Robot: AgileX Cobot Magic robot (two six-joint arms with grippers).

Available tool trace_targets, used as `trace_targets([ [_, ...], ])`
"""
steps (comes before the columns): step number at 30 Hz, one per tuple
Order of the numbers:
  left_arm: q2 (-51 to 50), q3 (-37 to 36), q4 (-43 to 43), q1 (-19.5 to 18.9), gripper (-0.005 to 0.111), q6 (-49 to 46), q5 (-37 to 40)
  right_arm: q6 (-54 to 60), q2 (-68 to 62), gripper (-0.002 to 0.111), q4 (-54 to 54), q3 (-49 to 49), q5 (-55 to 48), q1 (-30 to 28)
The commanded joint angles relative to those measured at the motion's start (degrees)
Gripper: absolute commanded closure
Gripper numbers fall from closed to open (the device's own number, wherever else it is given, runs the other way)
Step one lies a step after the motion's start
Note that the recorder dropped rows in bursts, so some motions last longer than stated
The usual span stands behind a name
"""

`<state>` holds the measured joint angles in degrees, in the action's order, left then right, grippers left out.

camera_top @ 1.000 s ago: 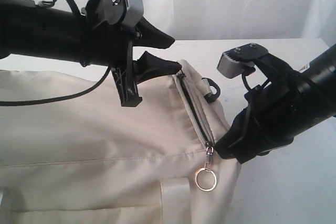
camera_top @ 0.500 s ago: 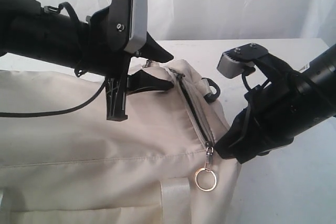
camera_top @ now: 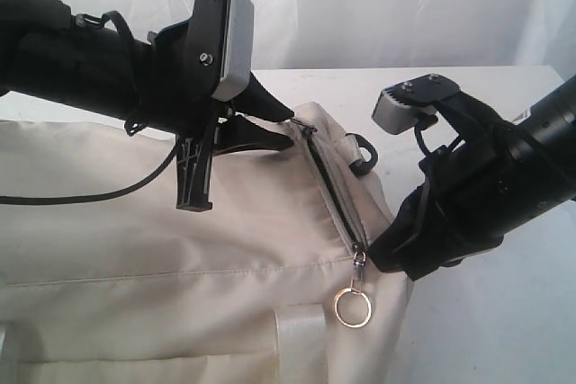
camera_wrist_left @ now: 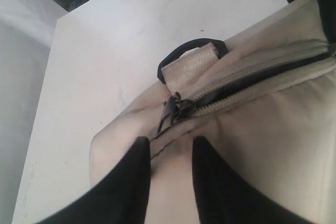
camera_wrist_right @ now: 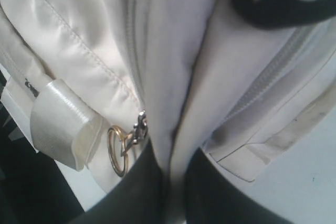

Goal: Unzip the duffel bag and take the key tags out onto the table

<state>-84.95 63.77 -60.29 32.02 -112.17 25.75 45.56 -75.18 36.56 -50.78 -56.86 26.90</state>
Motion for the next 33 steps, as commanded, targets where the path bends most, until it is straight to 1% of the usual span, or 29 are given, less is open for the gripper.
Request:
trace_targets([
  [1, 0.3, 0.3, -0.9, 0.3, 0.073, -9.2, 1.2, 0.4, 0.1, 0.108, -1.2, 0.2, -0.2, 0.0],
  [3, 0.3, 0.3, -0.9, 0.3, 0.072, -9.2, 1.6, 0.4, 0.1, 0.108, -1.2, 0.2, -0.2, 0.0],
  [7, 0.3, 0.4, -0.9, 0.7, 0.057, -9.2, 1.7, 0.4, 0.1, 0.108, -1.2, 0.2, -0.2, 0.0],
  [9, 0.3, 0.4, -0.9, 0.7, 0.055, -9.2, 0.8, 0.4, 0.1, 0.108, -1.2, 0.2, -0.2, 0.0],
  [13, 0.3, 0.4, -1.3, 0.7, 0.055, -9.2, 1.7, 0.4, 0.1, 0.108, -1.2, 0.2, -0.2, 0.0],
  [16, 1.2, 0.4, -3.5, 0.7, 0.06, -9.2, 1.9, 0.4, 0.1, 0.108, -1.2, 0.2, -0.2, 0.0],
  [18, 2.4, 0.4, -4.1, 0.7, 0.061, -9.2, 1.7, 0.4, 0.1, 0.108, -1.2, 0.2, 0.0, 0.0],
  [27, 2.6, 0.4, -4.0, 0.8, 0.061, -9.2, 2.5, 0.4, 0.1, 0.108, -1.2, 0.2, 0.2, 0.0],
  [30, 2.6, 0.4, -2.1, 1.7, 0.061, -9.2, 2.0, 0.7, 0.1, 0.108, -1.2, 0.2, 0.2, 0.0],
  [33, 2.2, 0.4, 0.3, 3.5, 0.061, -9.2, -0.2, 0.7, 0.1, 0.108, -1.2, 0.2, 0.4, 0.0],
])
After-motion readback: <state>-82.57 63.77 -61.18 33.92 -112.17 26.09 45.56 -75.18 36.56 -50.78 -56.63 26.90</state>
